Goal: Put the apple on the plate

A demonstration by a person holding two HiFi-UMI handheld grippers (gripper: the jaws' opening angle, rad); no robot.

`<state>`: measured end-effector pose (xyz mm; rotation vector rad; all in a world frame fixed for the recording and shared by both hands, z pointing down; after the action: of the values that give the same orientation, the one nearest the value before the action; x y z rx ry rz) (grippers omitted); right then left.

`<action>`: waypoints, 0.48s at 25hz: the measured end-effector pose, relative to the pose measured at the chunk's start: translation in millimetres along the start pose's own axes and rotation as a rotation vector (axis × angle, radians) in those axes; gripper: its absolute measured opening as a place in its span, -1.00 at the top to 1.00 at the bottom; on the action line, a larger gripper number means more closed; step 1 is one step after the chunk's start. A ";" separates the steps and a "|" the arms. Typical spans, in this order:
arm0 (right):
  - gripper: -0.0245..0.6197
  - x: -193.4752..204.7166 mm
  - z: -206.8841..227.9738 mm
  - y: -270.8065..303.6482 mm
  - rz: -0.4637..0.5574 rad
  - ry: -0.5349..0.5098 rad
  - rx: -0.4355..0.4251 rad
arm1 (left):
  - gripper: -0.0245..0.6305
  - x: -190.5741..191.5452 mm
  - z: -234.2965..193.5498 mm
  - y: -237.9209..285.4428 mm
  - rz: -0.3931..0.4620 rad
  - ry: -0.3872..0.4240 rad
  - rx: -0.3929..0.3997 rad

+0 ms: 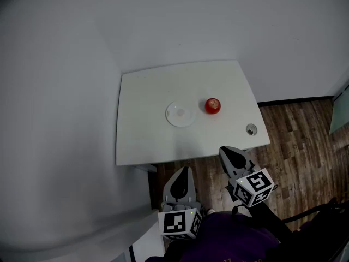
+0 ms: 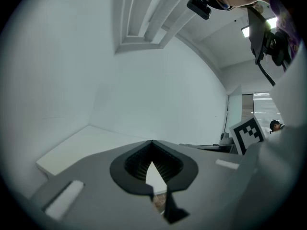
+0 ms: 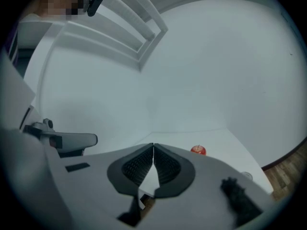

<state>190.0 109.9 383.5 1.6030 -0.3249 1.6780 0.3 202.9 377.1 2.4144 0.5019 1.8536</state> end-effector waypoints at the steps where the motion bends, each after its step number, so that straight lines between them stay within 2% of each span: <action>1: 0.89 -2.8 1.5 8.3 -0.001 0.000 0.005 | 0.90 -3.5 -7.3 6.4 -0.001 -0.001 0.002; 12: 0.89 -17.9 7.8 81.7 0.007 0.022 0.057 | 0.90 -23.7 -75.1 54.1 -0.024 -0.003 0.017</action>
<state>138.9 44.2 394.4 1.6257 -0.2739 1.7230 -64.4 133.6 388.8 2.4100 0.5460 1.8440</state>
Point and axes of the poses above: the fingertips, and each gripper's own axes: y forward along the fingers, z to its right, x out of its underside, the point moved 10 cm from there along -y, backward along the fingers, and after that the axes turned 5 degrees about -z, right-handed, at the moved point
